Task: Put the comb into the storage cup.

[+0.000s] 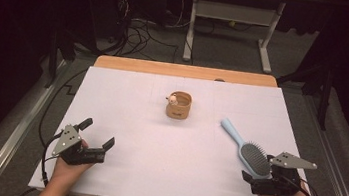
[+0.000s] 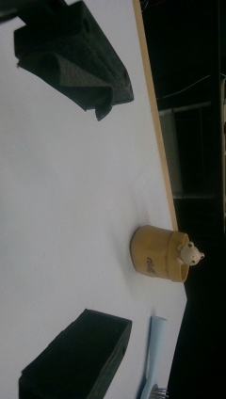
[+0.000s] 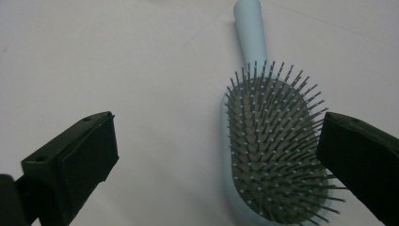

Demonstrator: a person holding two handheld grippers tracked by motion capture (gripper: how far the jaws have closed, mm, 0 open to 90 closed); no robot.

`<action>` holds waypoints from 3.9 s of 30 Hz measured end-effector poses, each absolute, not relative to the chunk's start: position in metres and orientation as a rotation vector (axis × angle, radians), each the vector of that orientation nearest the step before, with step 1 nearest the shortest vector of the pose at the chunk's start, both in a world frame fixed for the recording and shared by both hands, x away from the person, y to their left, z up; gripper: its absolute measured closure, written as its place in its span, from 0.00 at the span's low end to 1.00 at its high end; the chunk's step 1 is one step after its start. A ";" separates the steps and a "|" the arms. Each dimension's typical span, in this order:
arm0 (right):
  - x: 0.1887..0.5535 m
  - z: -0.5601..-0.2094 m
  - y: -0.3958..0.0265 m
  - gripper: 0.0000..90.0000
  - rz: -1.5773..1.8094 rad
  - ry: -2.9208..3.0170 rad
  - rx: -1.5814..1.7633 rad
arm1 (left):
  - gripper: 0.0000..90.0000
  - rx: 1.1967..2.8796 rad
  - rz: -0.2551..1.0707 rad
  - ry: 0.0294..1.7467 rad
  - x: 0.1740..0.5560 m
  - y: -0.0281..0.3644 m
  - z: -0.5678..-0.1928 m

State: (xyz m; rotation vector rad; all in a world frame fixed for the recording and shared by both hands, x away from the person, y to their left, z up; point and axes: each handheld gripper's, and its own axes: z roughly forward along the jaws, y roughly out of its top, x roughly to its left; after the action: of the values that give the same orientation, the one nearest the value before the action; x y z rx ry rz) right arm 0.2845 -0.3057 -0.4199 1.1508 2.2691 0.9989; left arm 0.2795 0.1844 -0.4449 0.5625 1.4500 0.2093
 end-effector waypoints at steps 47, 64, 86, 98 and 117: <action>0.376 -0.435 -0.298 0.02 0.398 2.691 1.197 | 0.00 0.563 0.211 1.456 0.280 0.184 -0.446; 0.381 -0.439 -0.296 0.17 0.336 2.724 1.213 | 0.00 0.564 0.207 1.453 0.279 0.185 -0.446; 0.389 -0.437 -0.288 0.20 0.236 2.775 1.203 | 0.00 0.570 0.214 1.448 0.279 0.186 -0.447; 0.391 -0.436 -0.285 0.22 0.203 2.793 1.207 | 0.00 0.573 0.216 1.446 0.279 0.186 -0.447; 0.393 -0.435 -0.284 0.23 0.182 2.794 1.218 | 0.00 0.574 0.218 1.448 0.278 0.186 -0.447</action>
State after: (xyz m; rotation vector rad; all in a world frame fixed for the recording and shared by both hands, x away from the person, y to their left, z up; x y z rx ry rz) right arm 0.3927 -0.2840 -0.4348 1.2182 2.7944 0.1820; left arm 0.2783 0.1856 -0.4474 0.5736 1.4484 0.2182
